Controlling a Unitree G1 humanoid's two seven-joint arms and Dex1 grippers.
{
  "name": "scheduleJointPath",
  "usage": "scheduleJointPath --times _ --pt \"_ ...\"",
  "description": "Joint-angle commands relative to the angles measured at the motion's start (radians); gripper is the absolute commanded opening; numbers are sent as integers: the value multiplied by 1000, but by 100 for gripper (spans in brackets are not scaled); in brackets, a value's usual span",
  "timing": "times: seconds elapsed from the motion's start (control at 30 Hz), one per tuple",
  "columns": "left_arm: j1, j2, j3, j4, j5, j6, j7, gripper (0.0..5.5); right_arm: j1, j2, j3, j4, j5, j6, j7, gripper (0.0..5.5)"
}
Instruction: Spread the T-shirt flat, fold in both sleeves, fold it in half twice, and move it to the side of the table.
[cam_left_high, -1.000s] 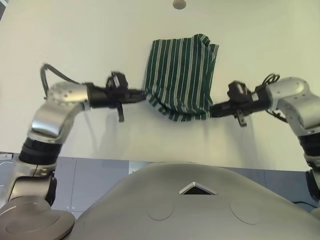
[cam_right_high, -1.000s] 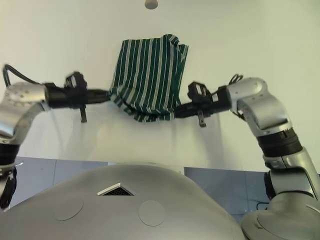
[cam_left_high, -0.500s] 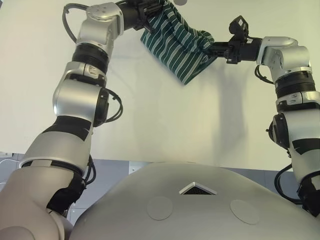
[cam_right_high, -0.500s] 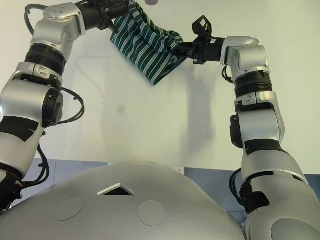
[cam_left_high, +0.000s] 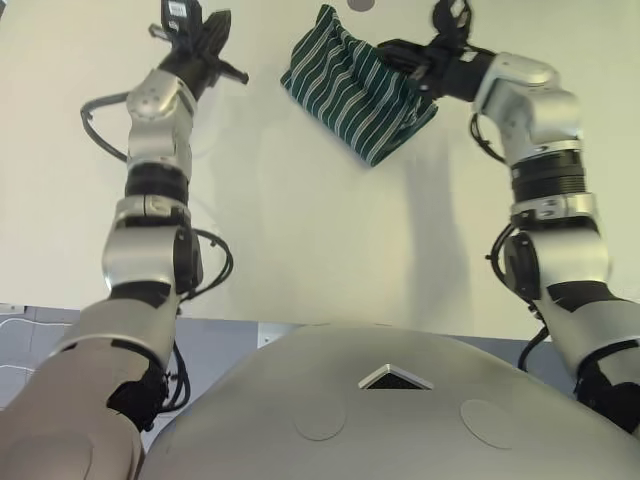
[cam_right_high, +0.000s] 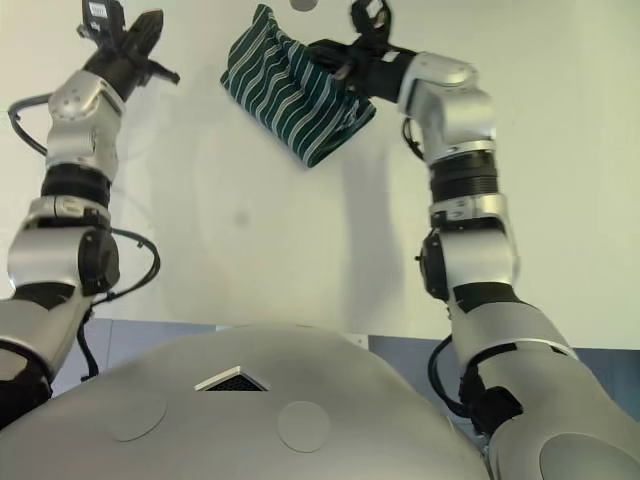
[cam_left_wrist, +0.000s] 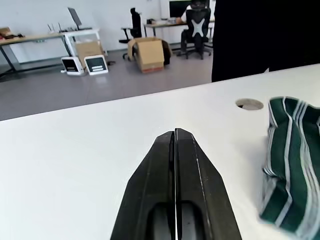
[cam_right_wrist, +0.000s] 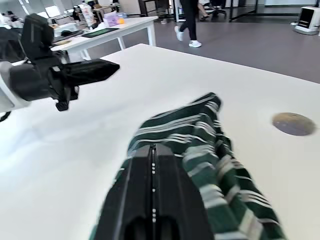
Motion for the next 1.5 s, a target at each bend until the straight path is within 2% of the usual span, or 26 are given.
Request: scheduleJointPath --times 0.03,0.13,0.2,0.27,0.33,0.47,0.63,0.77,0.87,1.0,1.17,1.3,1.37,1.5 --pt "118 -59 -40 -288 -16 122 19 0 -48 80 3 123 -28 58 -100 2" --pt "174 -93 -99 -432 19 180 34 0 -64 79 -8 272 -63 123 -196 2" --pt "193 -101 -100 -487 20 215 54 0 -67 64 -65 378 -52 184 -265 2" --pt "219 -97 -95 -535 18 245 66 0 -33 16 -95 425 -53 150 -255 2" --pt "253 -91 -81 -576 14 266 84 0 28 -55 -133 460 -53 146 -256 2" --pt "343 -86 -55 -682 11 306 122 0 136 -221 -279 588 -27 88 -429 2" --pt "394 -96 -62 -739 31 333 162 0 184 -379 -448 668 66 141 -528 2" --pt "430 -106 -44 -781 39 334 200 0 181 -414 -418 584 45 192 -502 2" --pt "444 -123 16 -786 38 329 275 0 155 -414 -380 389 -12 87 -592 2" --pt "396 -152 70 -788 -10 437 338 0 145 -320 -347 -13 -96 -77 -765 2" --pt "312 -183 65 -750 -33 455 354 0 355 -89 -301 -432 -162 -164 -955 2" --pt "223 -159 26 -679 -15 465 314 0 429 78 -223 -556 -207 -146 -1050 2" --pt "174 -159 31 -619 -12 469 324 0 419 115 -180 -531 -251 -188 -1069 2" --pt "120 -147 69 -549 -36 482 322 0 382 167 -177 -476 -272 -240 -1100 2"
